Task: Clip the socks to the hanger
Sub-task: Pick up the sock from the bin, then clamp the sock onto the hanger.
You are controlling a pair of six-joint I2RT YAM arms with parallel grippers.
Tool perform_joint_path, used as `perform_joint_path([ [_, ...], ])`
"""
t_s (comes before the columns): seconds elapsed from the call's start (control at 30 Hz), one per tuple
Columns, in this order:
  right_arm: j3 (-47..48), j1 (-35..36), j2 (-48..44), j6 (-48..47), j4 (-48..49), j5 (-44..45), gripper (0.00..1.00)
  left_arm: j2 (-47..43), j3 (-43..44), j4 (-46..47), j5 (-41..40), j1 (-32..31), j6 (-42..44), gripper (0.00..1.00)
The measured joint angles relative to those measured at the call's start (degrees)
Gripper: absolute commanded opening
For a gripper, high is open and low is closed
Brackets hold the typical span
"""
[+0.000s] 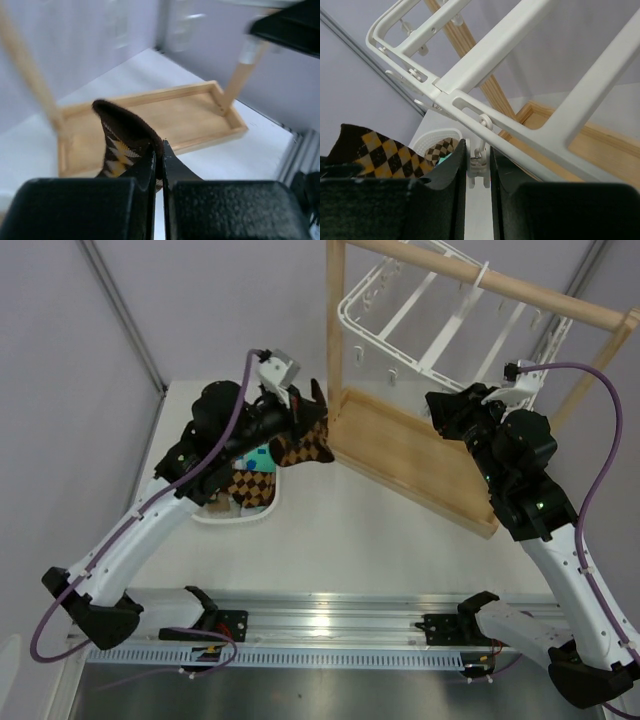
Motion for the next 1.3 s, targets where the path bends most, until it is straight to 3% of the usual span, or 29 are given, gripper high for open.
perform_joint_path([
  [0.13,0.0,0.0,0.0,-0.2,0.3,-0.7,0.00,2.8,5.6,-1.9,3.8,-7.3,8.5,0.01],
  [0.57,1.0,0.0,0.2,-0.9,0.8,-3.7,0.00,18.5,21.0,-11.7,2.8,-18.8,27.4,0.01],
  [0.93,1.0,0.0,0.2,-0.9,1.0,-4.2,0.00,27.2,29.4,-17.1,-5.2,-24.6,38.9,0.01],
  [1.3,1.0,0.3,0.2,-0.9,1.0,-4.2,0.00,29.5,32.5,-17.1,-10.2,-25.8,42.3,0.01],
])
